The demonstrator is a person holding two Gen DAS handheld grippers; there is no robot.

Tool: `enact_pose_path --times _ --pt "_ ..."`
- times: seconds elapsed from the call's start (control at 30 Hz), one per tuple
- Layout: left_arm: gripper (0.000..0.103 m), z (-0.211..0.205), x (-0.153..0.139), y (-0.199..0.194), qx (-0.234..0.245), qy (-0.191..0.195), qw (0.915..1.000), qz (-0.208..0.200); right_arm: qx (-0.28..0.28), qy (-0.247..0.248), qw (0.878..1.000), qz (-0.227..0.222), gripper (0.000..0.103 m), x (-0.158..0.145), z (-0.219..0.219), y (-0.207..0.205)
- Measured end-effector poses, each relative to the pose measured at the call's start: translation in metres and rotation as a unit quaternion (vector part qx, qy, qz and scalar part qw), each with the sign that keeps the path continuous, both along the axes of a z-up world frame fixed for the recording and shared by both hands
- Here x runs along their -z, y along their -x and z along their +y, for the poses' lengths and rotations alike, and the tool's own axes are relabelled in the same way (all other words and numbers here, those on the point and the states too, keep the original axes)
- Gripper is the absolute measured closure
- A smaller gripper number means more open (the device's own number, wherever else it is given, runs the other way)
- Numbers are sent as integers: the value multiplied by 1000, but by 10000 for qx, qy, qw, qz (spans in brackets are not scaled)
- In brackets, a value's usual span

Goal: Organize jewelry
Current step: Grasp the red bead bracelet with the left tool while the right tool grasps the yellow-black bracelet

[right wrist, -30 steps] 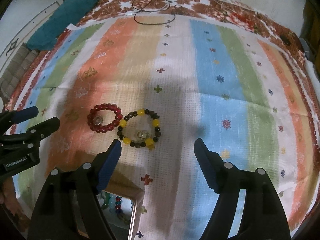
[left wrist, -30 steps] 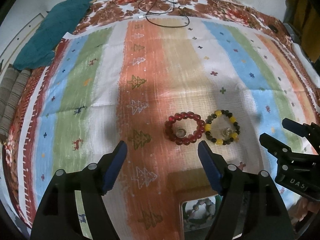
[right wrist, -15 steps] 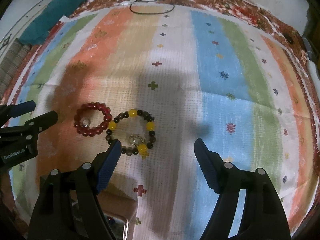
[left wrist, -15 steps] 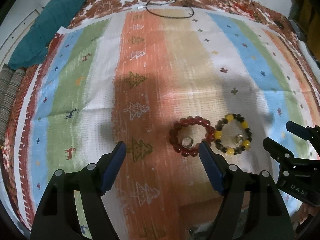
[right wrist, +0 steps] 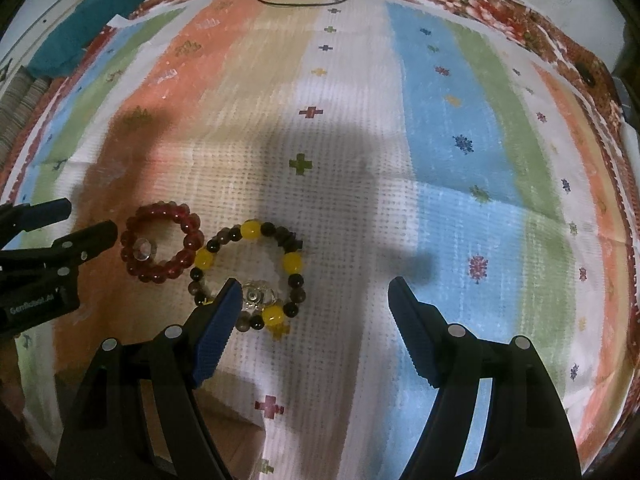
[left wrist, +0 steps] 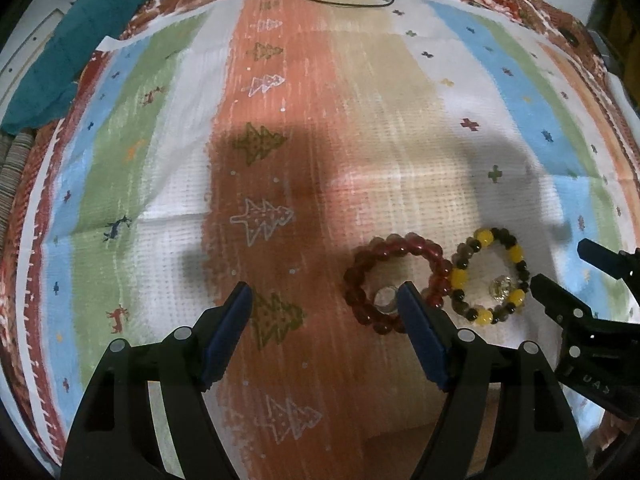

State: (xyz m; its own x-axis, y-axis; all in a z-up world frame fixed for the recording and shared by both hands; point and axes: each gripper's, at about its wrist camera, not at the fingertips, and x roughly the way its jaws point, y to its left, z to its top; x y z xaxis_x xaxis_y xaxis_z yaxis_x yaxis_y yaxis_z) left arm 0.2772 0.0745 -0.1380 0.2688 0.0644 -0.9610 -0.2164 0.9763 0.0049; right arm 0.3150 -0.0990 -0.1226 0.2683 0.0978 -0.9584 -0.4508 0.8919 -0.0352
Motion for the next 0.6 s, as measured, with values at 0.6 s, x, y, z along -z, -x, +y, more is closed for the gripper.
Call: enact_pose_path --times 0.6 --pt "31 -2 25 -25 57 -9 9997 248 -132 190 9996 173 41 24 10 -14"
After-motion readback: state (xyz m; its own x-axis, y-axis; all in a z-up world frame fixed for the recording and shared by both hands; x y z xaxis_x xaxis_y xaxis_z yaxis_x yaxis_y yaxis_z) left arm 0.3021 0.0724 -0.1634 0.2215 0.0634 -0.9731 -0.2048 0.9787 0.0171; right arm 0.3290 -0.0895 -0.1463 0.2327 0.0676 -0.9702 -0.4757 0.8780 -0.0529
